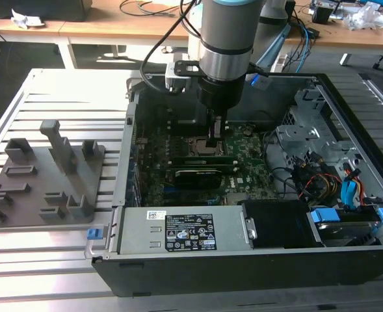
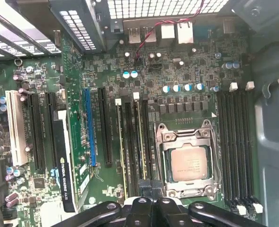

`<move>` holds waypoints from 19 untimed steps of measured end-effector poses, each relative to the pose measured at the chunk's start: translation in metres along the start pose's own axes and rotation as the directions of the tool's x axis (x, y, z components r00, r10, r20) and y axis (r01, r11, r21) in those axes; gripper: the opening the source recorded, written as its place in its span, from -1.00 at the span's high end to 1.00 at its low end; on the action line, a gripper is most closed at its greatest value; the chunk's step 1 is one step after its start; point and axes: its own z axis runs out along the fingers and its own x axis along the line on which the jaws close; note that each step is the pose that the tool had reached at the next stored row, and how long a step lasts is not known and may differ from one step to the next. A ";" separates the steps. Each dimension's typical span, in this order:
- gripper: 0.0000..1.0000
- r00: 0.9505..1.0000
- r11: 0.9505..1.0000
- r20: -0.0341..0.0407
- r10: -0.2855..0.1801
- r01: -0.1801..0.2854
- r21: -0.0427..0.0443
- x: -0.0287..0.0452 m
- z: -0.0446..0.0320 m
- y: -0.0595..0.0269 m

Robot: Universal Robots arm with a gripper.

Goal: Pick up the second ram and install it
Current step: 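Press down the second ram until it locks into place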

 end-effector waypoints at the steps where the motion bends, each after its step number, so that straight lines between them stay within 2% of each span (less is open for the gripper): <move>1: 0.79 1.000 1.000 0.000 0.000 0.000 0.000 0.0000 0.0000 0.0000; 2: 0.79 1.000 1.000 -0.010 -0.024 0.024 0.000 0.0000 -0.0001 0.0001; 3: 0.79 0.998 0.999 -0.015 -0.055 0.055 0.000 -0.0001 0.0002 0.0000; 6: 0.79 0.998 0.998 -0.021 -0.063 0.063 -0.003 -0.0043 0.0031 -0.0068; 8: 0.79 0.998 0.998 -0.023 -0.063 0.063 -0.007 -0.0056 0.0105 -0.0200; 10: 0.79 0.998 0.998 -0.025 -0.063 0.063 -0.010 -0.0072 0.0220 -0.0413; 11: 0.79 0.998 0.998 -0.025 -0.063 0.063 -0.012 -0.0072 0.0267 -0.0431; 14: 0.79 0.998 0.998 -0.025 -0.063 0.062 -0.015 -0.0069 0.0345 -0.0431; 19: 0.79 0.998 0.998 -0.025 -0.063 0.062 -0.015 -0.0071 0.0428 -0.0429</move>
